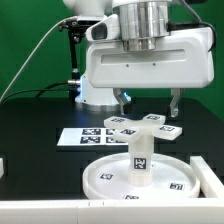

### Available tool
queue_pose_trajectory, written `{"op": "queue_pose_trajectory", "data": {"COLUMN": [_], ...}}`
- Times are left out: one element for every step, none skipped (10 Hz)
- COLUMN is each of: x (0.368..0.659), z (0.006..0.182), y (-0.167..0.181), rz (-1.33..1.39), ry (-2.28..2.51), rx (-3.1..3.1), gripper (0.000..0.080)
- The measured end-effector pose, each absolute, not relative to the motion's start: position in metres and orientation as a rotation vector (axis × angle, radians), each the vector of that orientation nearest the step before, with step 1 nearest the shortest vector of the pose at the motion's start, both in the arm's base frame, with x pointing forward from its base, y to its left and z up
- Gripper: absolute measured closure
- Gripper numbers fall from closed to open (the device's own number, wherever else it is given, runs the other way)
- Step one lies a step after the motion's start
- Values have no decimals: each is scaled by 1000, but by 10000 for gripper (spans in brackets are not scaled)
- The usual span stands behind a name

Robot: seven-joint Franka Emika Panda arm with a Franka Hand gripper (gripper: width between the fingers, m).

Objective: Assemble round table

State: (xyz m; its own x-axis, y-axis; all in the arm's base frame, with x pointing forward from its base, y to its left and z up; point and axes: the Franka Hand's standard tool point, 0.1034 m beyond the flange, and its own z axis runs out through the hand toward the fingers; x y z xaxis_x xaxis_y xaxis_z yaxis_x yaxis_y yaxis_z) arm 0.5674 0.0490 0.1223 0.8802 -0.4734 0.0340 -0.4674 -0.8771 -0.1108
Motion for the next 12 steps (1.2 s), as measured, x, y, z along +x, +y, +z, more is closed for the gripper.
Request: {"op": "queue_pose_trajectory", "data": {"x": [565, 565, 565, 565, 565, 566, 568, 568, 567, 567, 564, 564], "z": [120, 120, 120, 120, 120, 122, 122, 121, 121, 120, 117, 114], "y": [49, 48, 47, 44, 37, 31, 28, 28, 27, 28, 33, 38], "rz": [-93, -98, -103, -111, -109, -78, -63, -61, -59, -52, -29, -24], "ry": [638, 554, 433, 216, -27, -296, -470, -462, -452, -402, -238, -191], "rx": [-2977, -2996, -3019, -3049, -3064, -3056, -3040, -3044, -3045, -3050, -3064, -3070], "gripper": [151, 151, 151, 151, 151, 151, 151, 151, 151, 151, 151, 151]}}
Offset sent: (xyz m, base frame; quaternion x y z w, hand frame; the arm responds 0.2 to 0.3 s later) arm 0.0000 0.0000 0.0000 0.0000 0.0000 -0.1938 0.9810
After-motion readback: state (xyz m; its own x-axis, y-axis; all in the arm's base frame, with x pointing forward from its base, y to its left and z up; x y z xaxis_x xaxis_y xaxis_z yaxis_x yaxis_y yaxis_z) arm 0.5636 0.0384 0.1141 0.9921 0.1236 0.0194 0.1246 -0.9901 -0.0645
